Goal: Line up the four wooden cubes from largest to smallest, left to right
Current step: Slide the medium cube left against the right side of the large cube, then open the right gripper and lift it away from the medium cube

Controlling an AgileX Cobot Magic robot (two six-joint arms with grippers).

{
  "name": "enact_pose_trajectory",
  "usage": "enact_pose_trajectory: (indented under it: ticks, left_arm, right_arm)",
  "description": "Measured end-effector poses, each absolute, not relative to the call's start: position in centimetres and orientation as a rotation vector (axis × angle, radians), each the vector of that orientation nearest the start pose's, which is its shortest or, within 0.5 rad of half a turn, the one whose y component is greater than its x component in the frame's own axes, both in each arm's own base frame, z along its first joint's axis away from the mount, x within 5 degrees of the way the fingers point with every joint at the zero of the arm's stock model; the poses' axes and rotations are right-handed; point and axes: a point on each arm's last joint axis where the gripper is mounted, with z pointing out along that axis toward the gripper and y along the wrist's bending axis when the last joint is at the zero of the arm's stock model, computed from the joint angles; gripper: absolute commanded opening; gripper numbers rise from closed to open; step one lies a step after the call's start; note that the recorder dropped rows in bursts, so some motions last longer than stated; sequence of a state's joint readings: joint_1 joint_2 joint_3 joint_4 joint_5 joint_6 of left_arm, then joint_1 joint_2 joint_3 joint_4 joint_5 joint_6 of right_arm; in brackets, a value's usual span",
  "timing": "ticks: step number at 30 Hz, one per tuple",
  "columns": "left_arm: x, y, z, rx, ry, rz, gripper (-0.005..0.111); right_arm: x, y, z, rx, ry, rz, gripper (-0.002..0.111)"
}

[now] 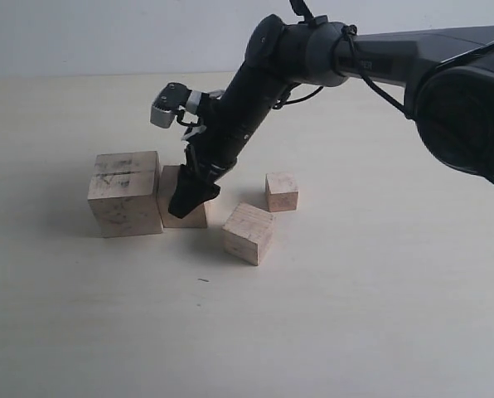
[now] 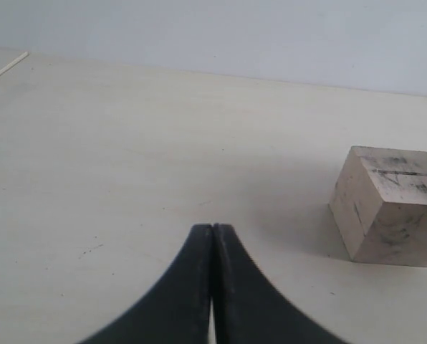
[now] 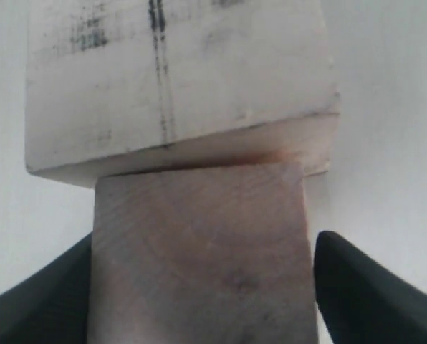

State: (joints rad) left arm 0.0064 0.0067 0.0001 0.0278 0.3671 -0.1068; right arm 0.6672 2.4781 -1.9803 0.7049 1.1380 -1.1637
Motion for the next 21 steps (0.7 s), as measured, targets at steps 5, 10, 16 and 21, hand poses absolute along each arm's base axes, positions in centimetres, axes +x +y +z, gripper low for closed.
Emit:
enact_pose_trajectory:
  ticks: [5, 10, 16, 21]
  left_arm:
    - [5.3, 0.1, 18.0, -0.088, 1.856, -0.042, 0.0]
    - [5.3, 0.1, 18.0, -0.088, 1.856, -0.042, 0.0]
    - [5.3, 0.1, 18.0, -0.088, 1.856, -0.042, 0.0]
    - [5.3, 0.1, 18.0, -0.088, 1.856, -0.042, 0.0]
  right_arm:
    - [35.5, 34.8, 11.4, -1.913, 2.108, 0.913, 0.075]
    - [35.2, 34.5, 12.3, -1.945, 2.11, 0.926, 0.075]
    - [35.1, 34.2, 15.7, -1.936, 2.073, 0.867, 0.074]
    - [35.3, 33.6, 16.5, -1.927, 2.139, 0.754, 0.061]
